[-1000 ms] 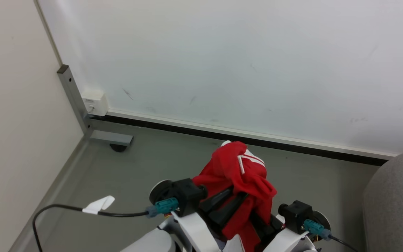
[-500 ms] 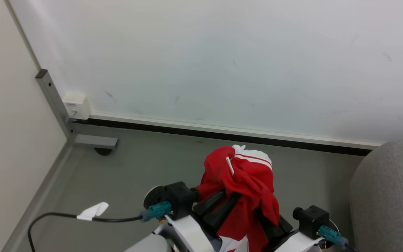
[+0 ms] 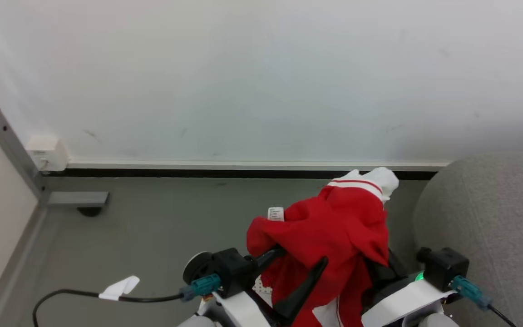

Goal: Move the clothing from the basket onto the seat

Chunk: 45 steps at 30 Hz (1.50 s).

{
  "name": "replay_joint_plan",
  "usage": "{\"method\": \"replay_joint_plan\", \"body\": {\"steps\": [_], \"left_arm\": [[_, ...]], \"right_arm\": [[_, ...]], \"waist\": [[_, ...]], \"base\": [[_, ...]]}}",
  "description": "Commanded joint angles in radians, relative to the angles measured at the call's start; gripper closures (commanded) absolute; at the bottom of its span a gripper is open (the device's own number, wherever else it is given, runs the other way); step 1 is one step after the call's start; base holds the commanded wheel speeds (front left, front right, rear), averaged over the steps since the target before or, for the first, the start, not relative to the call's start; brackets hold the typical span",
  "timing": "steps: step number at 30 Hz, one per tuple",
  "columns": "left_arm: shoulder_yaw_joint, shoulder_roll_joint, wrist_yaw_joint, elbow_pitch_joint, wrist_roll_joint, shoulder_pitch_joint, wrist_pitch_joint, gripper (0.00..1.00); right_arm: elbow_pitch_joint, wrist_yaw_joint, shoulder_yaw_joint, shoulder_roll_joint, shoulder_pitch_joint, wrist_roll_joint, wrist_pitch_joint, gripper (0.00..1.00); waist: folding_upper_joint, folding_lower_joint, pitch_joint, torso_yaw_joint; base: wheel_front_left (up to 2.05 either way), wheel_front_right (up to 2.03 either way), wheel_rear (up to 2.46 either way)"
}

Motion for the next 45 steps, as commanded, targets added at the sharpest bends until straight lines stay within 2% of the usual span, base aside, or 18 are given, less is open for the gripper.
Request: {"method": "replay_joint_plan", "body": {"steps": [1, 12, 16, 24, 29, 37, 45], "left_arm": [[0.001, 0.007, 0.004, -0.001, 0.005, 0.02, -0.011, 0.0], [0.011, 0.039, 0.008, -0.029, 0.032, 0.023, -0.026, 0.0], [0.018, 0.053, 0.015, -0.035, 0.044, 0.026, -0.031, 0.0], [0.037, 0.072, 0.03, -0.043, 0.053, 0.039, -0.036, 0.0], [0.037, 0.073, 0.028, -0.042, 0.069, 0.041, -0.04, 0.0], [0.041, 0.066, 0.023, -0.038, 0.085, 0.036, -0.043, 0.0], [0.039, 0.095, 0.012, -0.064, 0.116, 0.001, -0.042, 0.0]], "right_arm": [[-0.02, -0.002, -0.025, -0.003, -0.003, -0.01, 0.0, 1.0], [-0.127, -0.002, -0.187, -0.003, 0.027, -0.091, 0.0, 1.0], [-0.161, -0.002, -0.203, -0.002, 0.044, -0.106, 0.0, 1.0], [-0.209, -0.002, -0.209, -0.003, 0.073, -0.096, 0.0, 1.0], [-0.23, -0.002, -0.208, -0.002, 0.083, -0.088, 0.0, 1.0], [-0.229, -0.002, -0.217, -0.003, 0.063, -0.107, 0.0, 1.0], [-0.223, -0.002, -0.226, -0.039, -0.065, -0.189, 0.001, 1.0]], "waist": [[-0.0001, 0.0, 0.011, -0.07], [-0.0001, 0.0, 0.068, -0.297], [-0.0001, 0.0, 0.084, -0.377], [-0.0001, 0.0, 0.102, -0.483], [-0.0001, 0.0, 0.11, -0.513], [-0.0001, 0.0, 0.113, -0.518], [-0.0001, 0.0, 0.178, -0.498]], "base": [[0.0, 0.0, 0.0], [0.0, 0.0, 0.0], [0.0, 0.0, 0.0], [0.0, 0.0, 0.0], [0.0, 0.0, 0.0], [0.0, 0.0, 0.0], [0.0, 0.0, 0.0]]}}
